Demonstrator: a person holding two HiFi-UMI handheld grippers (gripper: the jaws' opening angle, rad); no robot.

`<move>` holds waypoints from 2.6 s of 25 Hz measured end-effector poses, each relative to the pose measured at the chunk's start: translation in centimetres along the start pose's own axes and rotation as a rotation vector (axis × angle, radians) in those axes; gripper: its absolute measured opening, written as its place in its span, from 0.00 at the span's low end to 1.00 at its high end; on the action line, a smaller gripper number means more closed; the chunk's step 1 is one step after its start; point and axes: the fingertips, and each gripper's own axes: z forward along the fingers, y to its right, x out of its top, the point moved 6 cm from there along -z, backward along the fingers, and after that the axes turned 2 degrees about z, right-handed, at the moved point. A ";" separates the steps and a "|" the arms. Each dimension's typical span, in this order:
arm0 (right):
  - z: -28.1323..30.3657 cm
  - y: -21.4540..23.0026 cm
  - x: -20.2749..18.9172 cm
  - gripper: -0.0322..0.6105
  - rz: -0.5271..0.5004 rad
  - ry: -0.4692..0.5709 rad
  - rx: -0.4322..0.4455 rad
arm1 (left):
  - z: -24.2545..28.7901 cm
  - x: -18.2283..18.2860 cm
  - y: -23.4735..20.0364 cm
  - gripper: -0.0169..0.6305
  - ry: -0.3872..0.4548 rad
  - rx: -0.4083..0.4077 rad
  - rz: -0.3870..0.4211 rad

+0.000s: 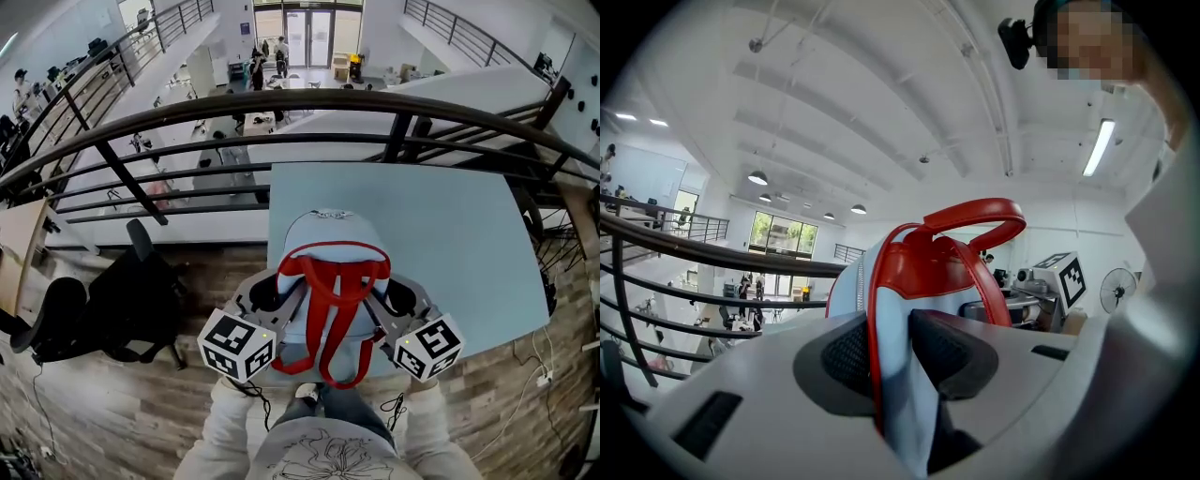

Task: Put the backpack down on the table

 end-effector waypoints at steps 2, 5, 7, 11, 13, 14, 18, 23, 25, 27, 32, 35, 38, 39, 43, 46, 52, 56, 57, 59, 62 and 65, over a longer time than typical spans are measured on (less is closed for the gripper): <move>0.3 0.8 -0.2 0.25 -0.007 -0.016 -0.004 | 0.9 -0.2 -0.3 0.21 -0.010 -0.002 -0.006; 0.6 1.8 -0.4 0.25 -0.015 -0.037 -0.009 | 2.0 -0.5 -0.5 0.21 -0.026 -0.002 -0.015; 0.9 2.3 -0.7 0.25 -0.015 -0.048 -0.014 | 2.6 -0.8 -0.7 0.21 -0.035 0.002 -0.016; 1.7 3.3 -1.6 0.25 -0.024 -0.071 -0.019 | 3.7 -1.6 -1.3 0.21 -0.052 0.015 -0.007; 2.0 3.9 -2.0 0.25 -0.025 -0.083 -0.017 | 4.3 -2.0 -1.5 0.21 -0.062 0.022 -0.004; 2.2 4.2 -2.2 0.25 -0.025 -0.088 -0.016 | 4.6 -2.1 -1.6 0.21 -0.068 0.025 -0.003; 2.7 5.2 -3.0 0.25 -0.024 -0.107 -0.018 | 5.7 -2.6 -2.0 0.21 -0.086 0.035 0.004; 3.5 6.2 -3.5 0.25 -0.024 -0.129 -0.021 | 6.7 -3.1 -2.5 0.21 -0.100 0.042 0.006; 3.7 6.6 -3.7 0.25 -0.024 -0.137 -0.022 | 7.1 -3.4 -2.7 0.21 -0.104 0.044 0.007; 3.9 7.1 -4.0 0.25 -0.028 -0.143 -0.023 | 7.7 -3.6 -2.8 0.21 -0.109 0.048 0.009; 4.2 8.0 -4.6 0.25 -0.030 -0.165 -0.020 | 8.5 -4.2 -2.8 0.21 -0.126 0.065 0.023; 4.6 8.3 -4.7 0.25 -0.031 -0.182 -0.019 | 8.7 -4.3 -3.0 0.21 -0.130 0.075 0.031; 4.9 8.6 -4.9 0.26 -0.037 -0.190 -0.017 | 9.1 -4.6 -3.2 0.21 -0.135 0.084 0.042; 5.0 8.7 -5.0 0.26 -0.038 -0.193 -0.017 | 9.2 -4.7 -3.3 0.21 -0.137 0.087 0.046; 5.4 8.7 -5.5 0.26 -0.034 -0.204 -0.017 | 9.3 -5.2 -3.6 0.22 -0.146 0.095 0.057; 5.7 8.7 -5.8 0.26 -0.035 -0.209 -0.021 | 9.3 -5.5 -3.9 0.22 -0.150 0.103 0.061; 6.3 8.8 -5.9 0.26 -0.032 -0.208 -0.006 | 9.4 -5.8 -4.3 0.22 -0.150 0.126 0.051; 6.5 8.4 -5.8 0.26 -0.035 -0.201 0.011 | 8.9 -6.0 -4.7 0.23 -0.148 0.135 0.022; 6.6 8.3 -5.8 0.26 -0.035 -0.198 0.014 | 8.7 -6.1 -4.7 0.23 -0.146 0.137 0.018; 6.4 8.3 -5.9 0.26 -0.032 -0.193 0.020 | 8.6 -6.2 -4.5 0.23 -0.142 0.142 0.016; 6.1 8.5 -6.1 0.26 -0.018 -0.184 0.021 | 8.9 -6.4 -4.2 0.24 -0.139 0.143 0.016; 6.0 8.6 -6.4 0.26 -0.010 -0.175 0.023 | 9.0 -6.7 -4.2 0.25 -0.138 0.139 0.012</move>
